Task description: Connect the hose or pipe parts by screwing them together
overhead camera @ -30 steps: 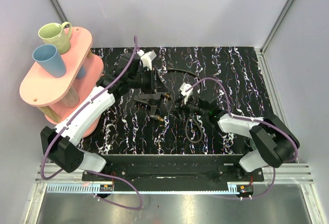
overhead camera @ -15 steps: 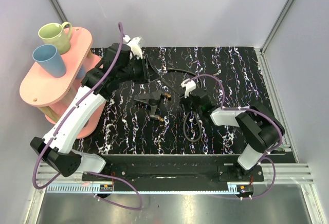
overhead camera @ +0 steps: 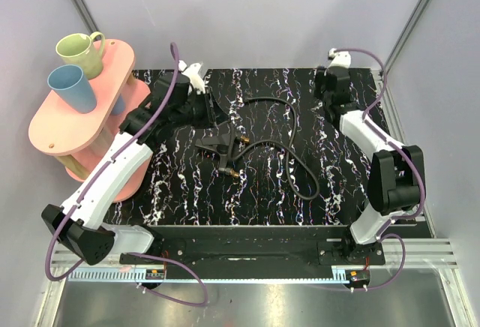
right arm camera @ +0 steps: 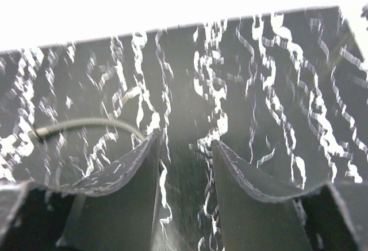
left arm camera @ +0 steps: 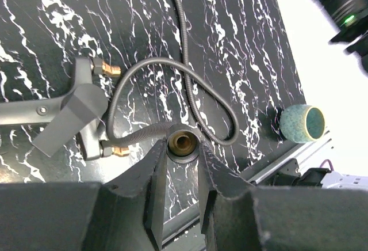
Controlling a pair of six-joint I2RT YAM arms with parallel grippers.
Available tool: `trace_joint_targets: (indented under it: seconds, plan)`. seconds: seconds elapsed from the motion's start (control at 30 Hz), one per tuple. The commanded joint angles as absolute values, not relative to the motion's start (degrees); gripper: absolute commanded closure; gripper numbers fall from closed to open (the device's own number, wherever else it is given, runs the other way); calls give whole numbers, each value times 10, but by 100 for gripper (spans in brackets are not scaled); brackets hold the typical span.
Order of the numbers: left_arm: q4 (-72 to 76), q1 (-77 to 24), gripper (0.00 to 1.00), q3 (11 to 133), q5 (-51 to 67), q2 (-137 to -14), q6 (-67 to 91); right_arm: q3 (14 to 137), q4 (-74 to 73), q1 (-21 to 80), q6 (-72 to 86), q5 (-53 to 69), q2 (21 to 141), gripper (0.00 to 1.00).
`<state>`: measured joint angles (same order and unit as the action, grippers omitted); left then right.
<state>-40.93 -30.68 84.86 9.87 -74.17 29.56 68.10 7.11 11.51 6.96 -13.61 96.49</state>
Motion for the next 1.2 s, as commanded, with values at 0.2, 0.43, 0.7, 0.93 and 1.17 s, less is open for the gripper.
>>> trace_joint_targets:
  seconds: [0.2, 0.43, 0.7, 0.93, 1.17]
  plan:
    - [-330, -305, 100, 774, 181, -718, 306, 557, 291, 114, 53, 376, 870, 28]
    - [-323, -306, 100, 756, 245, -713, 308, 405, 596, 160, 163, 511, 825, 28]
    - [-288, -305, 100, 708, 280, -696, 327, 382, 849, 246, 264, 553, 903, 24]
    - [-264, -305, 100, 688, 287, -689, 352, 379, 865, 293, 237, 546, 916, 27]
    - [-238, -305, 100, 672, 291, -682, 375, 370, 866, 307, 225, 534, 896, 36]
